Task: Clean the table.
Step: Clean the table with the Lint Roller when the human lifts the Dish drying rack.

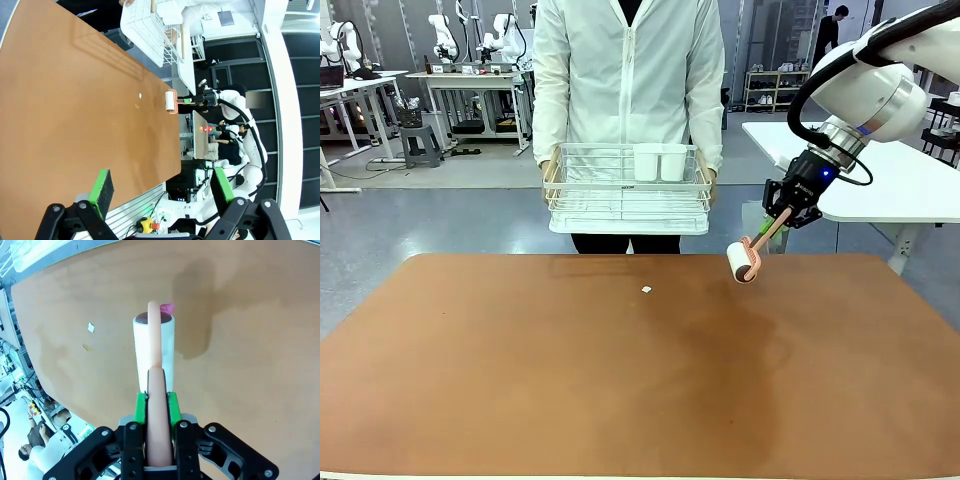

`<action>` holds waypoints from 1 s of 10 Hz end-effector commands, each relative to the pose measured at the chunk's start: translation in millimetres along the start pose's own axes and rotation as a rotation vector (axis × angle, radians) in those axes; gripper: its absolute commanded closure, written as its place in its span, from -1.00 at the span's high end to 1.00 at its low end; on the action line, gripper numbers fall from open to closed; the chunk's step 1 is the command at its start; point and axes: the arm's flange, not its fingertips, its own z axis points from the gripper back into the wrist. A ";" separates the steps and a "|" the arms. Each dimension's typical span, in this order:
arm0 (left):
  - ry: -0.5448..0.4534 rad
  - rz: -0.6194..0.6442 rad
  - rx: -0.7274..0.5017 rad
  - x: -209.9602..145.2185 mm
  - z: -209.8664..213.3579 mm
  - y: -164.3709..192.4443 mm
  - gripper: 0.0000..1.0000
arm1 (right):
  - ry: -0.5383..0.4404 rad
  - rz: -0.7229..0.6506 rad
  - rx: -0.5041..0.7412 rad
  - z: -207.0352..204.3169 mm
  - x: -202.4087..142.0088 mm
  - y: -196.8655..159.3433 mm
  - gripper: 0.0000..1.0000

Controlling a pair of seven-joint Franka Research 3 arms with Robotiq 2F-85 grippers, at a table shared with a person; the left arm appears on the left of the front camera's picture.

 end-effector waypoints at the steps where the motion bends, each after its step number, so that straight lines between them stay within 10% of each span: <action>1: -0.008 -0.005 -0.009 -0.6 3.0 -1.4 1.00 | 0.022 -0.035 -0.012 -4.0 8.8 3.2 -0.59; 10: -0.008 -0.005 -0.009 -0.6 3.0 -1.4 1.00 | 0.135 -0.078 0.080 -109.4 5.6 47.6 -0.59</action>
